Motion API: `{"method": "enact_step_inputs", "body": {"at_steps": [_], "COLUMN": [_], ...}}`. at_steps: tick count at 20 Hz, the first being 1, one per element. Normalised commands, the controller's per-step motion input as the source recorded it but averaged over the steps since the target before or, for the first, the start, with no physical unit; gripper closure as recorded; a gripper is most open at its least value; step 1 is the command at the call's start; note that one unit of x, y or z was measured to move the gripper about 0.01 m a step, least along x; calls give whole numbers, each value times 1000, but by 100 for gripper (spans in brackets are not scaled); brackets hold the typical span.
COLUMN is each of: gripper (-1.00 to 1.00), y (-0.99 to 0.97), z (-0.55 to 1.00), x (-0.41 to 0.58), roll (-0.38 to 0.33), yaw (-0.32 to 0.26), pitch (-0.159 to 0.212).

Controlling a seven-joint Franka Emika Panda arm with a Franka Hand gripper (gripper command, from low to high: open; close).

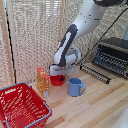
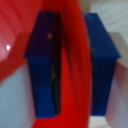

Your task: Please locate the crimson dish within your space. Move your hand towards it gently. Tenderly hold the bowl carefully using your fingers and raise it. With caution, shift it towards the basket. Kindly let loose of the dish to drop it in the basket.

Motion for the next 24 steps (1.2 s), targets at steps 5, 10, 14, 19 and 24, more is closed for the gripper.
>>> {"method": "enact_step_inputs", "body": {"at_steps": [5,10,14,19,24], "gripper": [100,100,100,100,100], "y": [-38,13,331,619,702], "z": [811,1000,994,868,827], "x": [-27,0,-35,-122,-190], "roll": [12,2,11,44,51], "yaw": [8,53,64,68,34], "pitch": [15,11,46,72,41]}}
